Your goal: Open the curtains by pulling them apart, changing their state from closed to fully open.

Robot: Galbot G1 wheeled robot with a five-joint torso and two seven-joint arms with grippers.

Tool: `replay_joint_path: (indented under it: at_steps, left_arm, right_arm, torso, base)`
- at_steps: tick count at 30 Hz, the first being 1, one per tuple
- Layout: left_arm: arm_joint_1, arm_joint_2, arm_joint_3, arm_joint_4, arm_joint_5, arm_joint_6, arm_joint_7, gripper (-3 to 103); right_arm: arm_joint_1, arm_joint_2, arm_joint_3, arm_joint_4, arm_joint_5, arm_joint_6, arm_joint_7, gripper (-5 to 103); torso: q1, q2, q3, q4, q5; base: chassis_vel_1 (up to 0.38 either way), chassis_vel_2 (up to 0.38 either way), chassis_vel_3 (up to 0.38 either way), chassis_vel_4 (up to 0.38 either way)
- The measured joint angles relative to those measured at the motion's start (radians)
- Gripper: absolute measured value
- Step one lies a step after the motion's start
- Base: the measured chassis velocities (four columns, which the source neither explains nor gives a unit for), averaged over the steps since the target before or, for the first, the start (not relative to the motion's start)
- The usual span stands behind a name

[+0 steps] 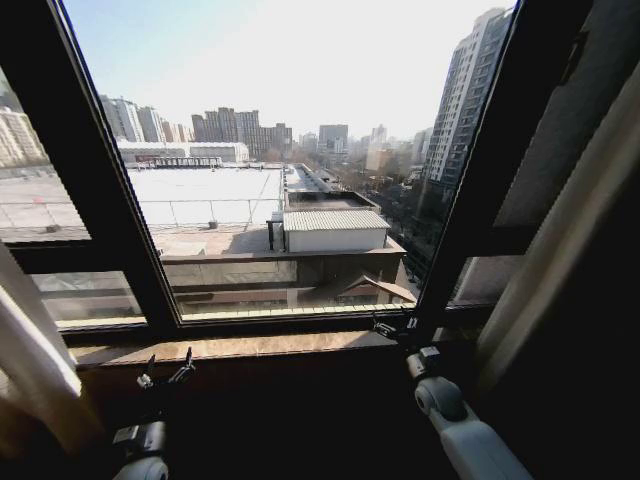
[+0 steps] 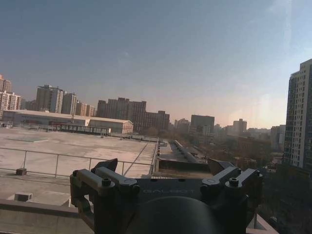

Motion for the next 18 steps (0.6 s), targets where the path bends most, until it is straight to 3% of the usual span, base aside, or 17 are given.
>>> replay_joint_path:
  at_steps: [18]
  left_arm:
    - [0.0, 0.0, 0.0, 0.0, 0.0, 0.0, 0.0, 100]
  right_arm:
    - [0.0, 0.0, 0.0, 0.0, 0.0, 0.0, 0.0, 100]
  torso:
    - [0.0, 0.0, 0.0, 0.0001, 0.0]
  base:
    - [0.354, 0.361, -0.359, -0.349]
